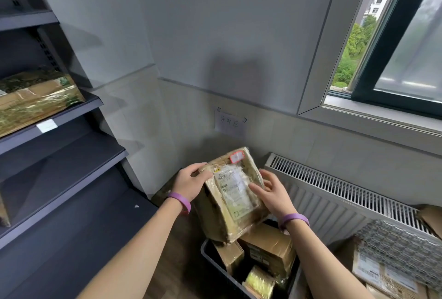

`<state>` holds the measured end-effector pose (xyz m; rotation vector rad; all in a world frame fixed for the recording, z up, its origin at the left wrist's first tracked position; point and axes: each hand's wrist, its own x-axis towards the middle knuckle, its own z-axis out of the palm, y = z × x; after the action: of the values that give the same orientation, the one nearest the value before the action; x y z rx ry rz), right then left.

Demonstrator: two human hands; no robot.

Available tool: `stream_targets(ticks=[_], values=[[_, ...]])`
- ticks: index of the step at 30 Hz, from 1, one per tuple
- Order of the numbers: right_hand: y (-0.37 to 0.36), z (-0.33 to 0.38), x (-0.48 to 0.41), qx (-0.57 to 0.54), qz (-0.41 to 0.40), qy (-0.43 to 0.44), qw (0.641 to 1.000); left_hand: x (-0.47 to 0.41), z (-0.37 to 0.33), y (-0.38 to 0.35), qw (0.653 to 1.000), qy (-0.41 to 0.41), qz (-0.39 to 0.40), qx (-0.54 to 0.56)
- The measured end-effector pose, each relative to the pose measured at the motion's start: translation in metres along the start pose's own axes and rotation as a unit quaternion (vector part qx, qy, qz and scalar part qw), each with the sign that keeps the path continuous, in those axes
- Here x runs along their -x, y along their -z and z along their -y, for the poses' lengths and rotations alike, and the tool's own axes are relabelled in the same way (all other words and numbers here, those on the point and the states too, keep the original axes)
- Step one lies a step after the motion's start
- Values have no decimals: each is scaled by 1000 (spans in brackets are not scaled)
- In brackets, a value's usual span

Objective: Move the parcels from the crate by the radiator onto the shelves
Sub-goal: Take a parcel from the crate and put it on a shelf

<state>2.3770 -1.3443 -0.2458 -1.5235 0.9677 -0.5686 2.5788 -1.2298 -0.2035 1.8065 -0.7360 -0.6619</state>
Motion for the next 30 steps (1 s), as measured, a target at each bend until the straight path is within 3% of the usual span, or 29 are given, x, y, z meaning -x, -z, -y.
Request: stream_targets(ticks=[2,5,11,14,16,18,22,24,27,30], values=[[-3,-1,1,90,37,-12,995,-3,1,-1,1000,0,2,-5],[-9,-2,-1,165,6,13,986,-3,6,1,1000,20,-15,-9],[-22,8,-4,163,-118,34,979,13,22,1,995,39,57,-70],[-29,12,-6,145,-134,41,979,23,28,0,992,51,91,-67],[-36,12,-6,98,-92,65,989,27,32,4,997,50,51,-39],[-45,12,-2,56,9,126,990,29,33,12,998,52,-7,-17],[-68,13,-5,143,178,272,935,30,38,31,995,68,-78,-3],[-79,16,-6,187,192,311,912,33,41,41,992,75,-103,8],[-96,18,-5,211,142,387,886,44,44,58,989,80,-125,19],[-119,26,3,234,131,365,892,60,43,82,984,76,-158,27]])
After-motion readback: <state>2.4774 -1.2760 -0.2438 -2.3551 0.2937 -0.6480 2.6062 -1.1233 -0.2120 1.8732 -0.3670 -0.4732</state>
